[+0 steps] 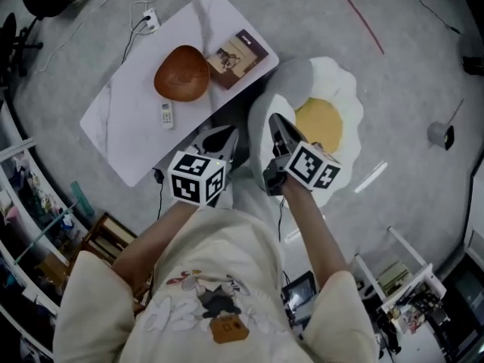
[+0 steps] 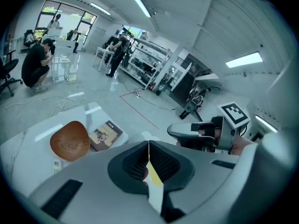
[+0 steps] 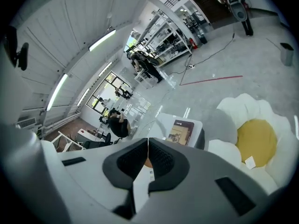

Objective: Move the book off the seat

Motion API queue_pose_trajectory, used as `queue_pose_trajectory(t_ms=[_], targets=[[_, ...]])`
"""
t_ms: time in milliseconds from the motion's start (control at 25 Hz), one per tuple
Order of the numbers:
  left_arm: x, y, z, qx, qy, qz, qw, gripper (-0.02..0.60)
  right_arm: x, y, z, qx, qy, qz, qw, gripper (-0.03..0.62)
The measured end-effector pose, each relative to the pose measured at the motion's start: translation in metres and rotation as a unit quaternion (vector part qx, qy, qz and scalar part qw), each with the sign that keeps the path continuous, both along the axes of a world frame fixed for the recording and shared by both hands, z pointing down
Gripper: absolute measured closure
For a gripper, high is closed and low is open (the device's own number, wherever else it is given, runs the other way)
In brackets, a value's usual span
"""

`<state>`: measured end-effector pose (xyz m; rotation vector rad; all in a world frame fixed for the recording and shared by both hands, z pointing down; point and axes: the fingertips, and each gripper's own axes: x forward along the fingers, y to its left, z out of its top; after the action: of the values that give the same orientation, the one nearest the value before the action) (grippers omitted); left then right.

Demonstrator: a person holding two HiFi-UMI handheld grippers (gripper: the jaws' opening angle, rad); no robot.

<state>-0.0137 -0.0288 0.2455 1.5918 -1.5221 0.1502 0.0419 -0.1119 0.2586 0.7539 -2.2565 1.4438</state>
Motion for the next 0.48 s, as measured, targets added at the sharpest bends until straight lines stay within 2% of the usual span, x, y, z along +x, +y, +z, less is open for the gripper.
queue_pose_trajectory(t_ms=[240, 480], targets=[[0.018, 0.013, -0.041, 0.022, -0.008, -0.006, 0.9997, 0.569, 0.039, 0.017, -0.044, 0.040, -0.016, -0.002, 0.999, 0.582], [0.051, 0.017, -0.078, 0.054, -0.029, 0.034, 0.9975, 0.569, 0.071, 0.025, -0.096, 0.139, -0.016, -0.022, 0.990, 0.582]])
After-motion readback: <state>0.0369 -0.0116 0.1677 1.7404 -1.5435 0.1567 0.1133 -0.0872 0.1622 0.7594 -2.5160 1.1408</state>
